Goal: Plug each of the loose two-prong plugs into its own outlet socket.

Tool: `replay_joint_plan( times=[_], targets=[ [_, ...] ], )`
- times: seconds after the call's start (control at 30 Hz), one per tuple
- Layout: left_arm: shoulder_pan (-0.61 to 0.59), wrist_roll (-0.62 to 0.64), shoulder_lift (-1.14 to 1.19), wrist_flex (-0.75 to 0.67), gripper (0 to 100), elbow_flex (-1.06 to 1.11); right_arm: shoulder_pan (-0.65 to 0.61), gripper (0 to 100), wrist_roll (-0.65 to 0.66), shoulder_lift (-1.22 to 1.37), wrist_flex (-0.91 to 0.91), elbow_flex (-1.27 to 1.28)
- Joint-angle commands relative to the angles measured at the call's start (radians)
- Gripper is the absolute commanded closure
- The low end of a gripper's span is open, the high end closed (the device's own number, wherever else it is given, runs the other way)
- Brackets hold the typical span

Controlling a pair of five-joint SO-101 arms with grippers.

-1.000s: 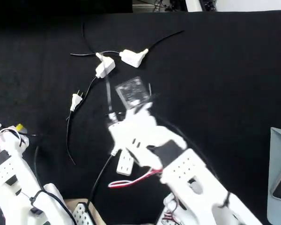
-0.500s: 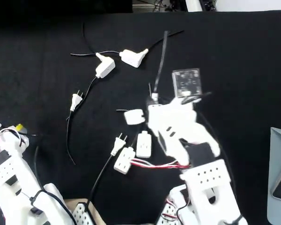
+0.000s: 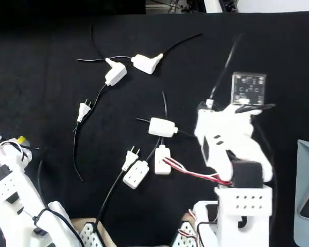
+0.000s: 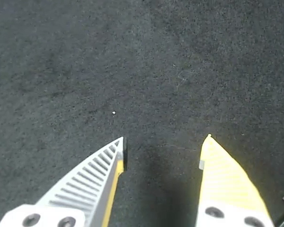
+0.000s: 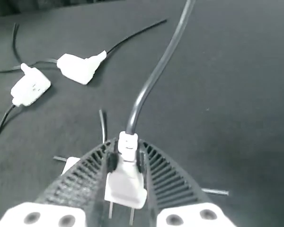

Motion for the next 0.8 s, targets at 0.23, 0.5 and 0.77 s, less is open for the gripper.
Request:
replay_joint_plan(
  times=[0.23,0.5,0.77],
  targets=[
    [0.002,0.003,-0.011,-0.018,74,-0.024,0.031,98.5,0.092,0.028,0.052,0.065],
    [0.002,0.003,-0.011,-0.017,74,-0.024,0.029,93.0,0.176,0.277,-0.049,0.214],
    [0.002,0.003,-0.011,-0.017,74,-0.024,0.029,84.7,0.181,0.44,-0.031,0.168]
  ],
)
